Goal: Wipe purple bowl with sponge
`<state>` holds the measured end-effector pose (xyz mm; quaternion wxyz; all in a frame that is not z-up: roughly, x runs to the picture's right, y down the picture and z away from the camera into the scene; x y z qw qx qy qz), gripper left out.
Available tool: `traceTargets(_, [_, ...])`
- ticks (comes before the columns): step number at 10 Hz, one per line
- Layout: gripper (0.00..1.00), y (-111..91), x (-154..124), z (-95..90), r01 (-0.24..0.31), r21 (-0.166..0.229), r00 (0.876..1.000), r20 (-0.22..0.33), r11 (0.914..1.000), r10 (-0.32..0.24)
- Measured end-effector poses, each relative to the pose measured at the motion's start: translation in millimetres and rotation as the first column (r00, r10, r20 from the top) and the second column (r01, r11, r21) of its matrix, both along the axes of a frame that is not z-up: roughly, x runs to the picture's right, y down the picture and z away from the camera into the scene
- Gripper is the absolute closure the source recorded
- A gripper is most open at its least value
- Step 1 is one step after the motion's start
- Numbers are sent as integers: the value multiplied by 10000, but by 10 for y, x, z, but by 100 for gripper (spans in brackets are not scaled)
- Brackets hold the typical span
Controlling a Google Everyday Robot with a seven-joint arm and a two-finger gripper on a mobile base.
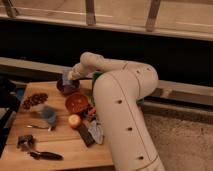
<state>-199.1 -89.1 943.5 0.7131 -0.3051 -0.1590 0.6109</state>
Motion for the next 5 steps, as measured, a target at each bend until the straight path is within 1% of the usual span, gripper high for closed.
traceTargets(1, [100, -36, -54, -27, 139, 177, 9998, 120, 9997, -141])
traceTargets(2, [100, -33, -120, -56, 266, 265, 9993, 257, 9993, -273])
traceTargets(3, [100, -10, -235, -122, 440, 370, 9974, 559, 9983, -460])
traceTargets(5, [100, 65, -296, -199, 573, 335, 9938, 931, 9978, -602])
